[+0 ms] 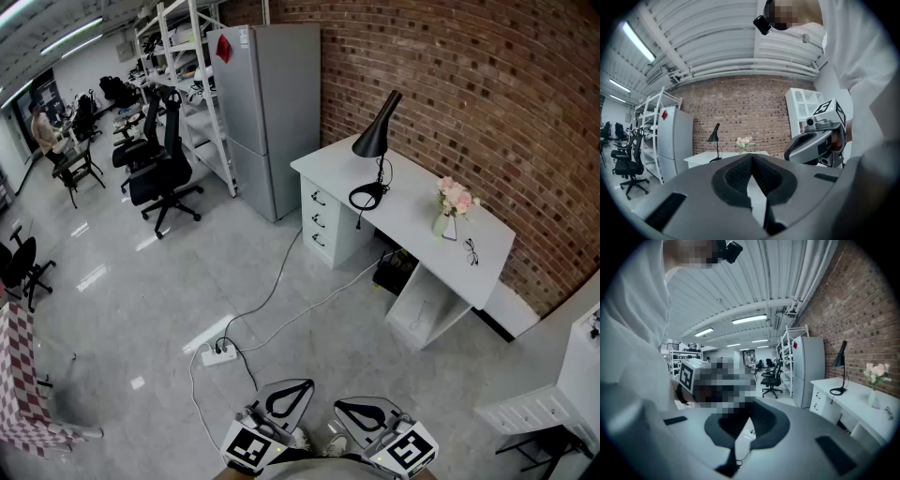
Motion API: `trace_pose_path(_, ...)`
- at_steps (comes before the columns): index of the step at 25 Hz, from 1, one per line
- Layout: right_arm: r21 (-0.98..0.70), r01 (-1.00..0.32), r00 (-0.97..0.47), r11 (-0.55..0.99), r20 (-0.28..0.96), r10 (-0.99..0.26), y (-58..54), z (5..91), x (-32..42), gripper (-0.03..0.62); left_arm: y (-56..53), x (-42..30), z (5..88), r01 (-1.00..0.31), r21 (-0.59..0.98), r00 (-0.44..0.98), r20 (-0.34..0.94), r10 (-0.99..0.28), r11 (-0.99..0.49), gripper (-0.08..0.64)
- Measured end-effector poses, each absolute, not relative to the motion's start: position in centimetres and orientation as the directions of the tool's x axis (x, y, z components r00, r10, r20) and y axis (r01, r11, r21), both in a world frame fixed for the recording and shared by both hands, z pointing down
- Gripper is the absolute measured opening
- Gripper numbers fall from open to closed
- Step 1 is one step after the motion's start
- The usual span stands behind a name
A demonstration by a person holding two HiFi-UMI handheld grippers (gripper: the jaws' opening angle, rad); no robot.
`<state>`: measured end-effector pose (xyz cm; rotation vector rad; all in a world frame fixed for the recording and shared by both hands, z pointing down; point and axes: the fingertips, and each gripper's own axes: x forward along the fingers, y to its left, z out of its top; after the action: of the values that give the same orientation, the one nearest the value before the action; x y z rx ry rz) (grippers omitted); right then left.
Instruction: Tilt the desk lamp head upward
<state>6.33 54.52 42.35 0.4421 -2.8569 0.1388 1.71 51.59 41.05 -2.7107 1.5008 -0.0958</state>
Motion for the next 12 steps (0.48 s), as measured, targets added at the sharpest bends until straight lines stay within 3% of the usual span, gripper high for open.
trace_pose_path(12, -0.027, -0.325, -0.922, 0.945, 0.231, -0.31, 54.23, 41.43, 5.31, 0.015, 51.07, 1.17, 41.18, -0.836, -0.049, 0.546, 0.025, -0.838, -0.546, 0.003)
